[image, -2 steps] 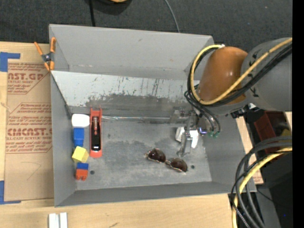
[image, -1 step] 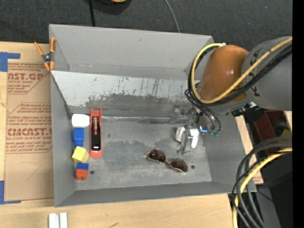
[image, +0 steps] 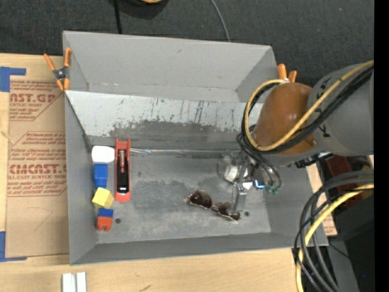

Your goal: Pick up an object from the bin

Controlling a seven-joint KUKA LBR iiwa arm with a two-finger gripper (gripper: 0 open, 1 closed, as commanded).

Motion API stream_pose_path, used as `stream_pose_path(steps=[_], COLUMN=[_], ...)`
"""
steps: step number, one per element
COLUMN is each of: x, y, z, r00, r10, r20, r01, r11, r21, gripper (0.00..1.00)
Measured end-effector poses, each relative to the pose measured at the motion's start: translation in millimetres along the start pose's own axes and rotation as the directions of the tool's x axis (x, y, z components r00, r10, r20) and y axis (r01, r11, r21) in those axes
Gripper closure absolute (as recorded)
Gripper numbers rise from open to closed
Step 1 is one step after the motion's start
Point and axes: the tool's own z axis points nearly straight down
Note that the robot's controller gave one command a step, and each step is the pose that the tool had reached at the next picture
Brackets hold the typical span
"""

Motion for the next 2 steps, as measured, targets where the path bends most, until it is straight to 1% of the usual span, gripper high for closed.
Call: stream_pose_path(steps=[1, 2], x=[23.6, 23.4], y=[1.6, 2.0], z=[28.6, 21.6], r00=[1.0, 1.0], r10=[0.004, 0.005], r20=[-0.012, -0.003], r01=[-0.004, -0.005], r11=[1.0, 1.0], r21=[0.0, 0.0], gripper=[0.0, 0.0])
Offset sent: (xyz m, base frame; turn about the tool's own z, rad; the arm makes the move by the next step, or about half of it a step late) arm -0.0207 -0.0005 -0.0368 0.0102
